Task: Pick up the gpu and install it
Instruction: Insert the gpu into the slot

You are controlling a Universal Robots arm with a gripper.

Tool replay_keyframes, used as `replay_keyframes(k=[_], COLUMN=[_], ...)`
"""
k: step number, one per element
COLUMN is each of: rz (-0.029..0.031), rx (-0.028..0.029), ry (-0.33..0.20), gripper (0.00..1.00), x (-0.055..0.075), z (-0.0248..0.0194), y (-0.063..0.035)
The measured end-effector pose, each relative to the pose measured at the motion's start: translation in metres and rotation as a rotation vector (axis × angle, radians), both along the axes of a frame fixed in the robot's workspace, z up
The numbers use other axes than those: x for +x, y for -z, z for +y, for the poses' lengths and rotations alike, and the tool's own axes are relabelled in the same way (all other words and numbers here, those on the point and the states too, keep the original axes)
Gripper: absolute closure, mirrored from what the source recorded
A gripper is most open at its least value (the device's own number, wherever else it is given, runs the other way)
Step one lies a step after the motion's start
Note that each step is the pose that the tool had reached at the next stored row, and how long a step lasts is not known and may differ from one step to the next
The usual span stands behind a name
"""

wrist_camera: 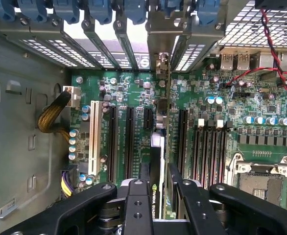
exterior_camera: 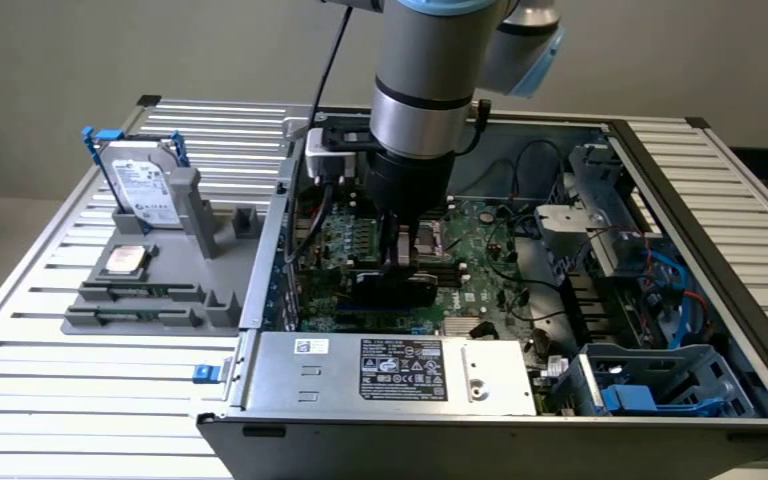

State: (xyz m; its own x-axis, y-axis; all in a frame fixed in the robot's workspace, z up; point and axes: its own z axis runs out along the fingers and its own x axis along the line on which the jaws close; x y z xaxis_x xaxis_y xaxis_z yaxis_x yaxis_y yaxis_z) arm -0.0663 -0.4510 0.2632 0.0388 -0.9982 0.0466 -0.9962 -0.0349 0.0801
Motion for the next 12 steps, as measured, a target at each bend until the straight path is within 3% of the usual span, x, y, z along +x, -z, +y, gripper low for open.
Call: replay_keyframes(k=[12], rz=[0.0002], rx=[-0.0018], ry=[0.0], gripper=[0.74], x=[-0.0001], z=[0.0001], y=[0.0027])
